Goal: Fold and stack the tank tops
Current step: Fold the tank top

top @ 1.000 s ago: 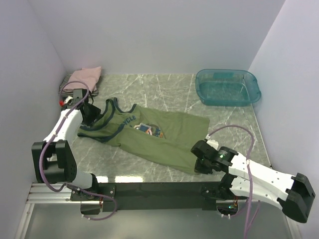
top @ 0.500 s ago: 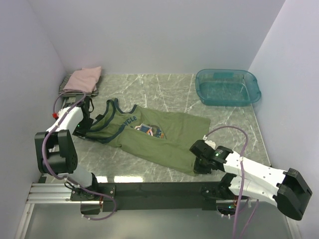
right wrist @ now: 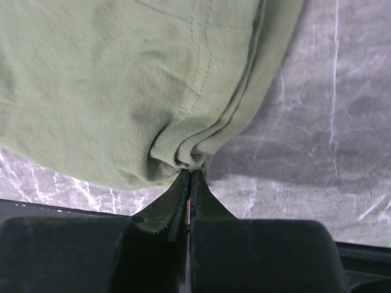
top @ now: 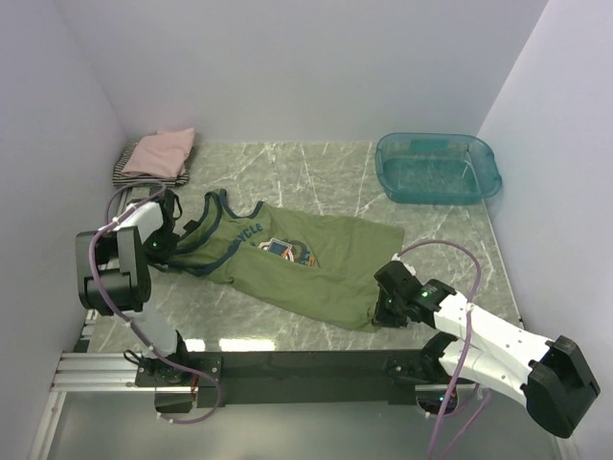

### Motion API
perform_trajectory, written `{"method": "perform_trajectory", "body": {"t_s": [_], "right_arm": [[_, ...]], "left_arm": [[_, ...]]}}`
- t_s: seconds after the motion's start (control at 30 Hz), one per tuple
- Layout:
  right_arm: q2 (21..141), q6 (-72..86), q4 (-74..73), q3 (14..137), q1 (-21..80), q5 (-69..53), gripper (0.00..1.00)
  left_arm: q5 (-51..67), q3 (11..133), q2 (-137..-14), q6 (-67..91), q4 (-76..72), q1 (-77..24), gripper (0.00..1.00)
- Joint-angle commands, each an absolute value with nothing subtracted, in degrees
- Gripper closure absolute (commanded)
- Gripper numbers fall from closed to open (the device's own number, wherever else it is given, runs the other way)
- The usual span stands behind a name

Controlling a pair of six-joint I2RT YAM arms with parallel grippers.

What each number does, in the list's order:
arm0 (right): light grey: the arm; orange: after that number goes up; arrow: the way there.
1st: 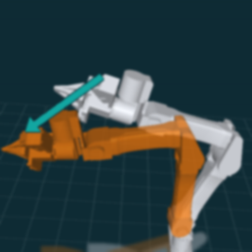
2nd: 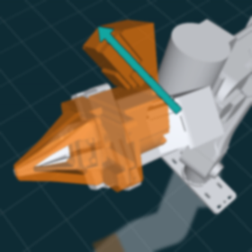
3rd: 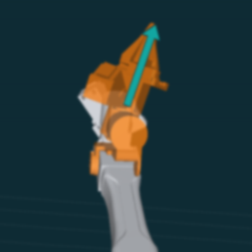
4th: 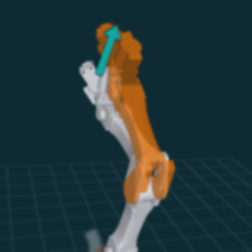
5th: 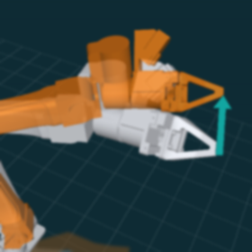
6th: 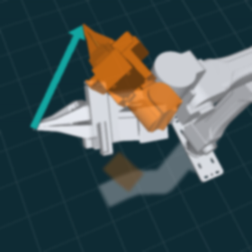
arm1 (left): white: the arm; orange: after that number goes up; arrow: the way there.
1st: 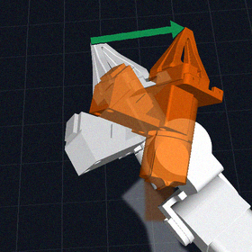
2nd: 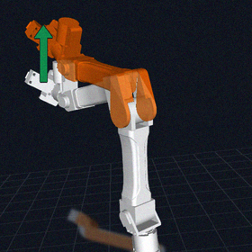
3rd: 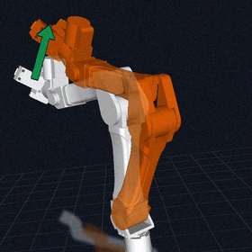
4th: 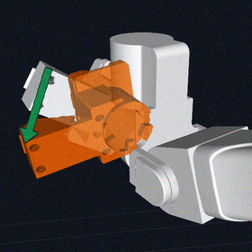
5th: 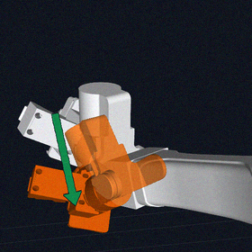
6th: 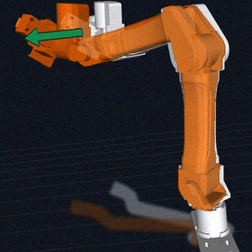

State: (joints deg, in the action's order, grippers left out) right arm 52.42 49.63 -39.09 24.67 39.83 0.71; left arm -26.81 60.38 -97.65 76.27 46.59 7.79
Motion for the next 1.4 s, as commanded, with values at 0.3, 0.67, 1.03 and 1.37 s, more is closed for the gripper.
{"method": "perform_trajectory", "body": {"t_s": [0.3,0.67,1.03,1.37], "right_arm": [[53.6,45.5,-34.5,25.1,37.9,-2.5,1.0],[49.9,47.1,-34.7,18.6,40.2,-7.8,1.0],[50.0,47.6,-37.8,26.7,40.5,-1.7,0.37],[64.8,36.5,-32.5,46.2,26.3,0.5,0.35]], "left_arm": [[-43.9,69.8,-102.5,87.3,63.2,10.8,0.99],[-45.9,57.8,-92.9,84.0,58.6,24.0,0.99],[-38.9,61.2,-84.1,72.8,56.9,25.8,0.5],[-31.0,68.8,-82.3,53.3,40.3,9.1,0.42]]}}
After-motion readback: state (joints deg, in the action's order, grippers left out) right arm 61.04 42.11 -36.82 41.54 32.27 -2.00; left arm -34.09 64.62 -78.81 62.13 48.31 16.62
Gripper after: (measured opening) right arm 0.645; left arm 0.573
